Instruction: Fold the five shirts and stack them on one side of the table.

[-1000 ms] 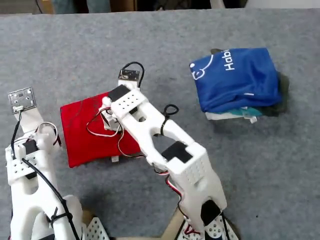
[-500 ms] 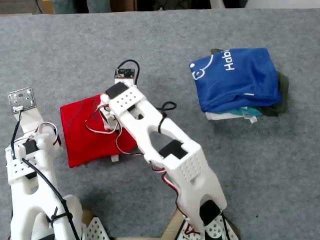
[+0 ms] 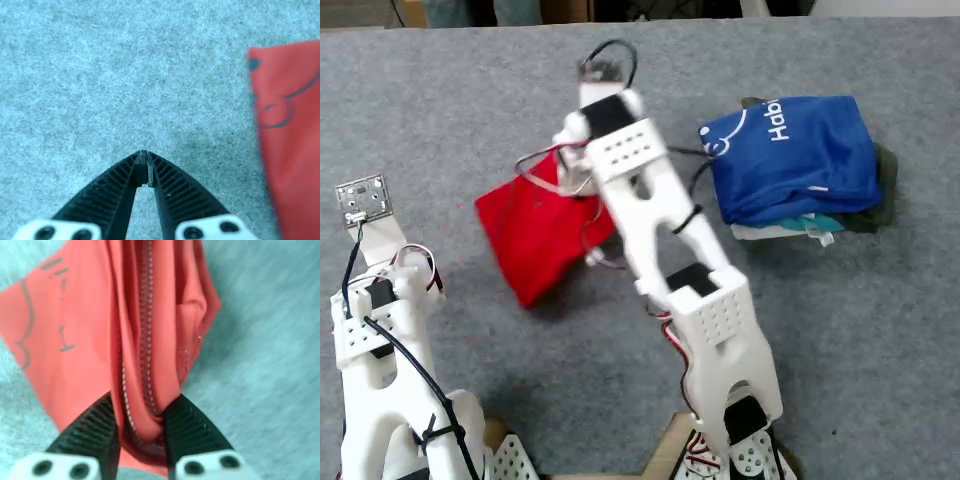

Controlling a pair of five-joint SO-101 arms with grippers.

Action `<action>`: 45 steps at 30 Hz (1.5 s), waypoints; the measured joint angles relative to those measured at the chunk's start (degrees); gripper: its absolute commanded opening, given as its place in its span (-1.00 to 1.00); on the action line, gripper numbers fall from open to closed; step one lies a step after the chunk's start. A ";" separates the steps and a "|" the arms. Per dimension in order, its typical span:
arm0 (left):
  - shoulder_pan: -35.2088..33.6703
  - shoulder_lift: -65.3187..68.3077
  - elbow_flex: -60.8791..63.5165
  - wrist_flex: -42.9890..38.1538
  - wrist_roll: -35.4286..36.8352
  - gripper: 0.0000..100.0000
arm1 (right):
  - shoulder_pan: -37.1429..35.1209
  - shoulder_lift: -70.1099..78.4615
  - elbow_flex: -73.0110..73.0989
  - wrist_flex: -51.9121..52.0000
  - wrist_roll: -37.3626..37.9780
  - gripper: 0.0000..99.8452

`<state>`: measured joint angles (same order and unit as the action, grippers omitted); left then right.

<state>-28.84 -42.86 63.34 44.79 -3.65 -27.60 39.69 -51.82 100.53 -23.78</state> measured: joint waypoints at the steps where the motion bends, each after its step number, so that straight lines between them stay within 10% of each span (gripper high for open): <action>1: 0.00 0.00 0.00 0.00 0.00 -0.94 | 1.41 0.00 -1.32 0.09 1.41 -0.97; 23: 0.00 0.00 0.26 0.00 0.00 -0.94 | 41.67 -9.14 -6.77 0.35 16.18 -0.97; 35: 0.00 0.00 1.76 0.00 0.00 -0.94 | 50.90 -9.32 -9.41 -0.44 18.20 -0.96; 42: 0.09 0.00 2.37 0.00 0.09 -0.94 | 51.25 -9.32 -8.97 -0.44 21.89 -0.25; 45: 1.58 0.00 2.37 0.00 0.09 -0.94 | 52.48 -9.32 -8.97 -0.44 22.24 -0.23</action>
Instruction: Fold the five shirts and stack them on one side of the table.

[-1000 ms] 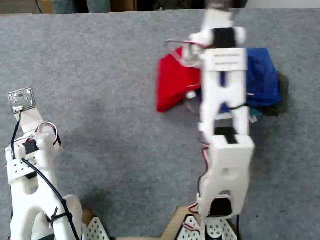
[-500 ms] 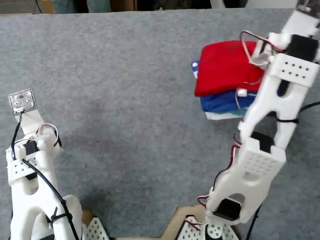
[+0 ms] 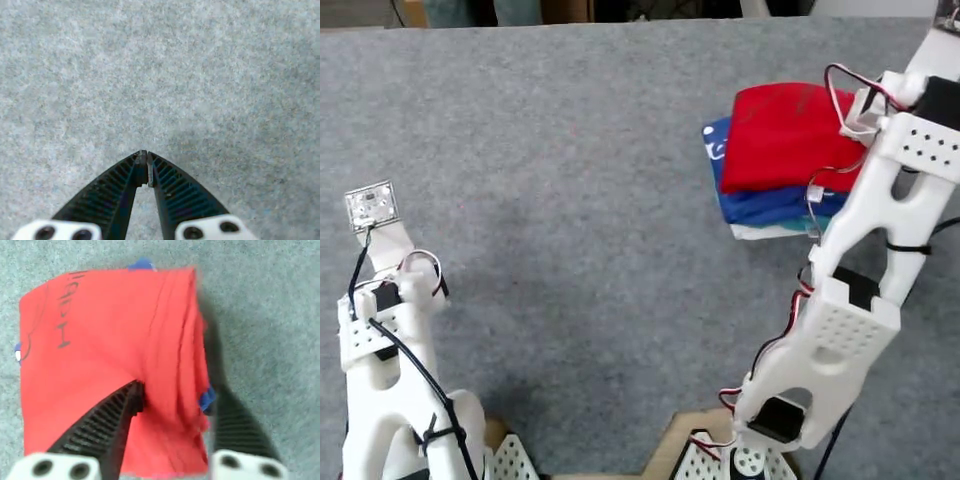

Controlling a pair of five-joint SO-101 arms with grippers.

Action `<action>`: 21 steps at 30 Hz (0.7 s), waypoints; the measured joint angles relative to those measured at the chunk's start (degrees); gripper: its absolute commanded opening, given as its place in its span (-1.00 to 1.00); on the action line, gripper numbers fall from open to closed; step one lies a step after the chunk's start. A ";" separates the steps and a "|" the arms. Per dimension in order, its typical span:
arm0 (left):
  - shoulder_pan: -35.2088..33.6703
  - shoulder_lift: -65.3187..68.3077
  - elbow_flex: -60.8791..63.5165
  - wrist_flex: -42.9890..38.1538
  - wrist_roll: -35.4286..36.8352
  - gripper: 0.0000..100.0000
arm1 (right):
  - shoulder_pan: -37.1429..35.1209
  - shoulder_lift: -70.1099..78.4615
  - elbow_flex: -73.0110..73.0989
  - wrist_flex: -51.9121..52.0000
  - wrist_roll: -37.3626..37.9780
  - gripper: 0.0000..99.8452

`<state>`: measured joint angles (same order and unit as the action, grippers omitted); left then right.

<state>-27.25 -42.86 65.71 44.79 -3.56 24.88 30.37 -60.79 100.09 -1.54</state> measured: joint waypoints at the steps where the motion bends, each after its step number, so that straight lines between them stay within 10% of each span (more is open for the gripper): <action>1: 1.05 0.00 0.00 0.18 0.00 -0.94 | 0.35 -0.09 -0.44 0.00 0.00 -0.29; 6: 11.25 -1.14 -1.05 8.88 -4.57 -0.95 | 1.85 -4.84 -4.92 0.70 0.97 -0.99; 10: 20.22 -9.14 -0.62 17.32 -5.89 -0.95 | 2.02 -11.87 -4.92 0.88 6.15 -0.96; 21: 15.82 -57.32 21.71 17.41 -5.98 -0.94 | 3.08 -46.42 33.58 0.88 14.07 -0.97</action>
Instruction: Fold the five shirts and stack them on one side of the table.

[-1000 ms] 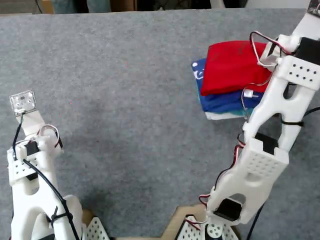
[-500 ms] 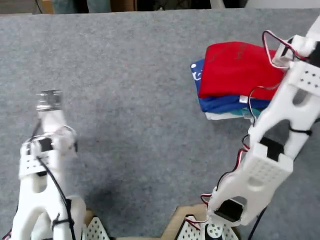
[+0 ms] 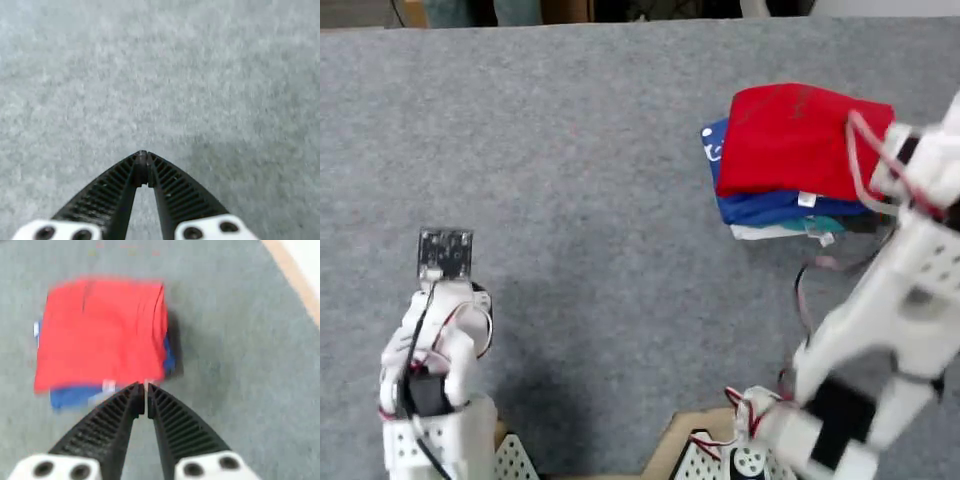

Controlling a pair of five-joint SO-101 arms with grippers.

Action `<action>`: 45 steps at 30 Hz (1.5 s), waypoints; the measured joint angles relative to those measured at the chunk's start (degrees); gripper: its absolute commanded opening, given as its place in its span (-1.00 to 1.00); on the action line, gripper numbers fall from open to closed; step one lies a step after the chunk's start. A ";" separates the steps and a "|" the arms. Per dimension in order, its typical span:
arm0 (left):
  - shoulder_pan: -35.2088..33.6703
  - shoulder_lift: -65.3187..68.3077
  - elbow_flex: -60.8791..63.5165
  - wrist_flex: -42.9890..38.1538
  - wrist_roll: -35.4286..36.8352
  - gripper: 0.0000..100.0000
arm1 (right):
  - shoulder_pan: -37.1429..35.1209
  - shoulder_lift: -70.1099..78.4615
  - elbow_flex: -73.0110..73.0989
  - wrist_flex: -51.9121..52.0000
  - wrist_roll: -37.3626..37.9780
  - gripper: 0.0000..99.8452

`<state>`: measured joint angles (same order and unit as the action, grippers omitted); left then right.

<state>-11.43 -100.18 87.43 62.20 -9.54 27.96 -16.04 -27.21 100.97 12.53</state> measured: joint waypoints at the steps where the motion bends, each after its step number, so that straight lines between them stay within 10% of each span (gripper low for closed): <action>1: 0.00 -1.67 1.05 0.00 0.00 -0.94 | -0.70 -3.52 5.63 -0.35 1.14 -0.97; 18: -8.18 -3.43 8.88 0.00 0.00 -0.94 | -17.32 -68.75 108.40 -39.82 -0.97 -0.97; 45: -8.18 -3.43 8.88 0.00 0.00 -0.94 | -17.67 -87.56 123.60 -32.18 -12.22 -0.97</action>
